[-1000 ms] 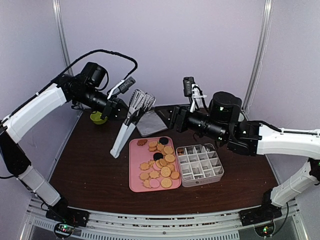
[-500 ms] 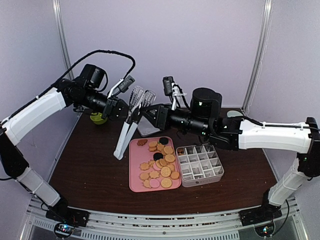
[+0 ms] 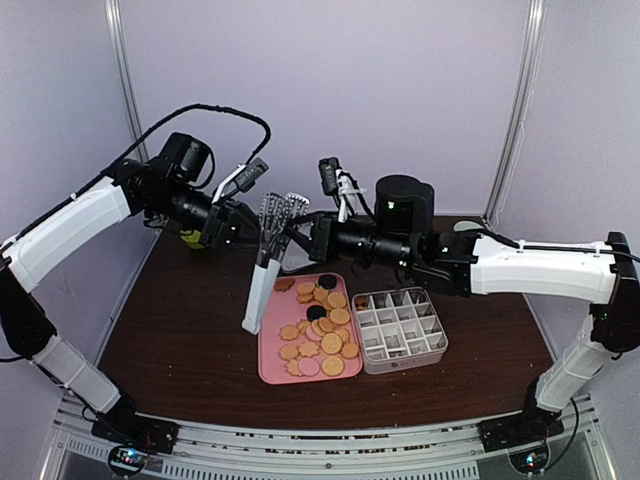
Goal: Pack the cookies
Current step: Pass from the left arm to the right, then pass from the right arm to the left
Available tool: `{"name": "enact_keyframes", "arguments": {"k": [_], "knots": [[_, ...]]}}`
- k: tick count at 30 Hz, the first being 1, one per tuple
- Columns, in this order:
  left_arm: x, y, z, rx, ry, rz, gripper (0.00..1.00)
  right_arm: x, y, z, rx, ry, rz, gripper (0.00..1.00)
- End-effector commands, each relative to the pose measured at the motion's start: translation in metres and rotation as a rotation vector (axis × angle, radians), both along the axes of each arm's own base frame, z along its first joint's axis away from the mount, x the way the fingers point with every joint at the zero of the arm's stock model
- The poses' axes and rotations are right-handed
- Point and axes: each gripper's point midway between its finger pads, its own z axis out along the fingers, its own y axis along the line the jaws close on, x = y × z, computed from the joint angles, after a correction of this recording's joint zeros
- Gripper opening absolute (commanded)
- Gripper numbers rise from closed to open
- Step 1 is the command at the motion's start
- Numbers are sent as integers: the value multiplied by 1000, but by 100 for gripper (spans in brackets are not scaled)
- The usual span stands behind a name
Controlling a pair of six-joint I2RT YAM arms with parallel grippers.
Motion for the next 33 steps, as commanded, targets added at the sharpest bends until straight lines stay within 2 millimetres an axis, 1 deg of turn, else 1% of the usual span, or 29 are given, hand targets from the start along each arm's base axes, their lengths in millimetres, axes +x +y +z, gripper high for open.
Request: {"name": "enact_keyframes", "arguments": {"k": [1,2,3,5,7,10,12,13,15,18,24,29,33], "knots": [[-13,18,16,38,-193,-64,68,4,-11,-1,-117,-37,-23,0],[-13,25,13,66,-234,-73,71,3,-13,-8,-165,-42,-22,0],[-15,32,11,94,-298,-102,73,2,-16,-21,-230,-34,-19,0],[-22,44,-1,166,-354,-160,74,0,-21,-39,-332,-33,-8,0],[-29,53,-13,224,-372,-203,73,-2,-24,-55,-418,-26,12,0],[-34,58,-21,244,-390,-250,70,-9,-23,-73,-520,-11,51,0],[-35,56,-22,237,-388,-263,68,-12,-17,-85,-594,-12,71,0],[-34,54,-23,240,-389,-267,67,-15,-15,-88,-621,-14,82,0],[-31,50,-27,253,-391,-269,63,-20,-8,-92,-662,-19,106,0],[-29,45,-32,259,-384,-279,59,-25,2,-94,-691,-29,124,0],[-39,39,-40,263,-356,-315,49,-29,20,-88,-696,-46,163,0],[-46,37,-45,260,-330,-333,32,-29,34,-84,-684,-48,190,0],[-49,37,-44,247,-326,-340,17,-28,42,-83,-679,-49,205,0]]}}
